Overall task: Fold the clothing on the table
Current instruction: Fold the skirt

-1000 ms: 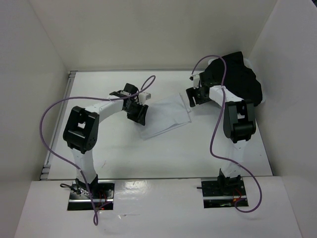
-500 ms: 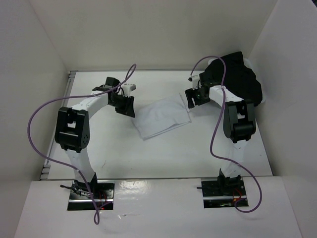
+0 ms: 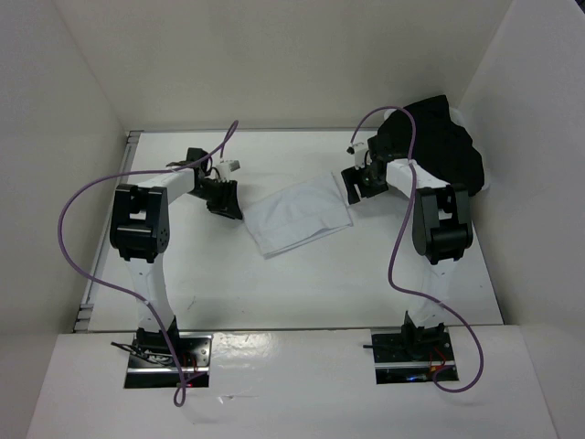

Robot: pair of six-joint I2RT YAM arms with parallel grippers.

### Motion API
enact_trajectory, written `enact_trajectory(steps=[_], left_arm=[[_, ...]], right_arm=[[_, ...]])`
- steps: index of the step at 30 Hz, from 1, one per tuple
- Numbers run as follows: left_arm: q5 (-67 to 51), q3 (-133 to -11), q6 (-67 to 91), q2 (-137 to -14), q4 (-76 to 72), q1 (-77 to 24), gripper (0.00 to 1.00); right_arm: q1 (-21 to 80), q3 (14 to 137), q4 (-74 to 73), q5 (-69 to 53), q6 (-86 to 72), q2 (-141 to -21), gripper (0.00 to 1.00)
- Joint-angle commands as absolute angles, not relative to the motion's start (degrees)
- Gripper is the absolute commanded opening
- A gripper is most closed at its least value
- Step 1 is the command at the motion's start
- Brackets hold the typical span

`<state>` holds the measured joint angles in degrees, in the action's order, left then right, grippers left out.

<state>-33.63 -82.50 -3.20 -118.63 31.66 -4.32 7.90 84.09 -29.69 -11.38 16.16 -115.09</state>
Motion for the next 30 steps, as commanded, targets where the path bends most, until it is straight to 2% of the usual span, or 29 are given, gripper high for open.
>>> enact_trajectory(steps=[1, 25, 30], left_arm=[[-36.6, -84.7, -4.7, -121.0, 30.5, -3.4, 0.43], [-50.5, -91.6, -8.1, -129.5, 36.7, -1.2, 0.49], [-54.1, -91.6, -10.5, -129.5, 39.6, 0.7, 0.57]], right_arm=[[8.3, 83.8, -30.1, -11.3, 16.8, -111.6, 0.77], [8.3, 85.6, -32.3, -11.9, 17.8, -113.8, 0.77], [8.3, 85.6, -32.3, -11.9, 17.8, -114.3, 0.77]])
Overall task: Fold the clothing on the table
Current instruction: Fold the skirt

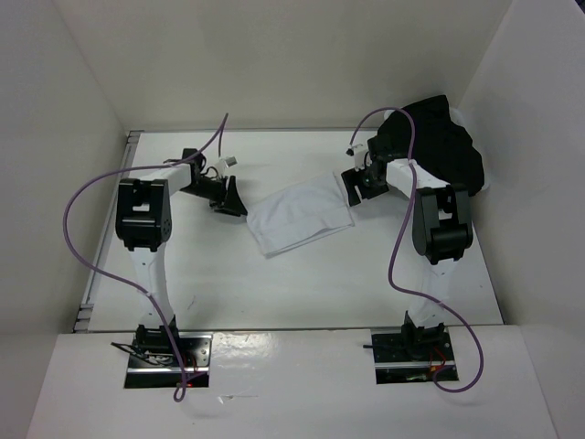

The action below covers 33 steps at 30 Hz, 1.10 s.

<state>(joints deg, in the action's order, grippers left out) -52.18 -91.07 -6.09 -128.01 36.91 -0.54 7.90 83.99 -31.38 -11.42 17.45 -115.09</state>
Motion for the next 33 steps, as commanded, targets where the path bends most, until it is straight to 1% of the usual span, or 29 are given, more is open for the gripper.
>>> enact_trajectory(steps=[1, 3, 5, 12, 19, 24, 26, 29, 33], left_arm=[[-54.7, -91.6, -11.2, -129.5, 40.2, 1.3, 0.59], [-55.4, -91.1, -11.2, -129.5, 40.2, 2.0, 0.65], [-56.4, -90.4, -11.2, -129.5, 40.2, 2.7, 0.66], [-57.7, -92.5, -11.7, -131.3, 40.7, 3.3, 0.66], [-58.3, -94.2, -9.8, -133.6, 40.2, 1.1, 0.66], [-55.9, -94.8, -7.8, -134.2, 38.5, -0.1, 0.66], [-54.8, -96.2, -7.3, -135.5, 38.5, -0.7, 0.64], [-53.8, -96.8, -6.7, -136.1, 38.5, -1.3, 0.64], [-52.5, -96.8, -5.5, -137.2, 37.9, -1.9, 0.61]], right_arm=[[8.3, 85.6, -32.3, -11.9, 17.8, -114.3, 0.77], [8.3, 85.6, -32.3, -11.9, 17.8, -114.3, 0.77], [8.3, 86.1, -32.3, -11.9, 17.8, -114.9, 0.77], [8.8, 87.7, -33.4, -11.9, 17.8, -115.9, 0.77], [9.8, 88.2, -33.9, -10.8, 18.4, -116.5, 0.77], [10.4, 87.7, -33.9, -10.3, 18.4, -115.9, 0.77], [10.4, 87.7, -33.9, -10.3, 18.4, -115.9, 0.77], [10.4, 87.7, -33.9, -10.3, 18.4, -115.4, 0.77], [10.4, 87.7, -33.9, -10.3, 18.9, -115.4, 0.77]])
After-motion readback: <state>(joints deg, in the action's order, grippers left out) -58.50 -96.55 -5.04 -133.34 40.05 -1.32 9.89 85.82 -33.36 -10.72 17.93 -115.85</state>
